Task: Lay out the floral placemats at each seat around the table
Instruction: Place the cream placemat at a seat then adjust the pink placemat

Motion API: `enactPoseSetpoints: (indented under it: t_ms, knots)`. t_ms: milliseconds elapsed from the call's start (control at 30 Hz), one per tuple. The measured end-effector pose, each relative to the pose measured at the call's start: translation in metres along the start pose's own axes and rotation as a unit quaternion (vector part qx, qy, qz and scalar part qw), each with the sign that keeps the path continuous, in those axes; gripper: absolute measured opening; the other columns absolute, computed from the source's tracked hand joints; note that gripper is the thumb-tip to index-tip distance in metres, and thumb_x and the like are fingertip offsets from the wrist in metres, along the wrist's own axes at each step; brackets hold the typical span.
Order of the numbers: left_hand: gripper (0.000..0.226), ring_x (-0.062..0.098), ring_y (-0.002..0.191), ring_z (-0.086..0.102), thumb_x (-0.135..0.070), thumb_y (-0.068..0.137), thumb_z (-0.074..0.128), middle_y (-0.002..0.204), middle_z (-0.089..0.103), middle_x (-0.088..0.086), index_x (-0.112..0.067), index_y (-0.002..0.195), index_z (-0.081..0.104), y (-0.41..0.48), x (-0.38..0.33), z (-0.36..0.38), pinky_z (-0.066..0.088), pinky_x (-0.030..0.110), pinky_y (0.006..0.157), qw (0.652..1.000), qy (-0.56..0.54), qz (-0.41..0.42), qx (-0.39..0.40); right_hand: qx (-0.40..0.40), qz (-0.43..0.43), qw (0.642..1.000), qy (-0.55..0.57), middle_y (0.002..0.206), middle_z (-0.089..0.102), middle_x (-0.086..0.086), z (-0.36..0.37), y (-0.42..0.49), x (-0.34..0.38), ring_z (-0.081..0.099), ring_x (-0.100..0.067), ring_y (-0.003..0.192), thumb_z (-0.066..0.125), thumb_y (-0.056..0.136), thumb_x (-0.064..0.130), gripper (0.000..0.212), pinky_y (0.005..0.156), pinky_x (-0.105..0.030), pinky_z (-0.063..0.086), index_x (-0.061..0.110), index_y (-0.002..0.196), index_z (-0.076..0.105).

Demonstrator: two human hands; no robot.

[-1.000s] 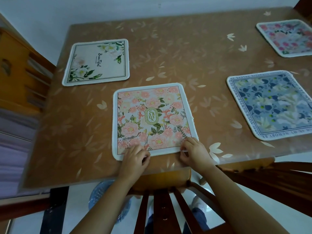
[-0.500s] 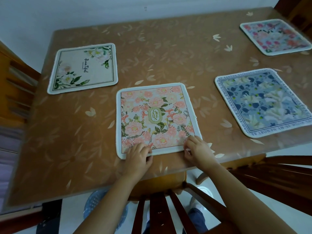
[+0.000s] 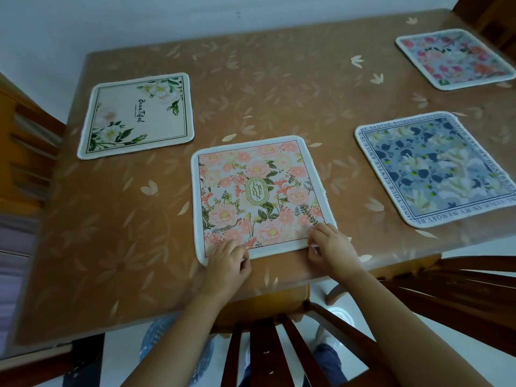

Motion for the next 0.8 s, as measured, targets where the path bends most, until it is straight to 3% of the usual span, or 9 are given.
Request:
enactPoseSetpoints:
  t_ms: [800]
  knots:
    - [0.020,0.031,0.067,0.058,0.009,0.059,0.074,0.068,0.059,0.013,-0.002,0.064,0.058,-0.0058,0.0019,0.0091,0.051,0.044,0.061,0.999,-0.030,-0.028,-0.015,0.063,0.012,0.996,-0.056,0.110,0.057,-0.010,0.0040,-0.0006,-0.0062,0.049,-0.024,0.106,0.047,0.086,0.011,0.017,0.082,-0.037,0.044,0.006,0.098,0.058]
Point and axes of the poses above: each hand's wrist, its own y-axis towards the middle knuckle, its own z-axis out of the palm, x = y × z, the point moved 6 cm from there along y, towards the middle knuckle
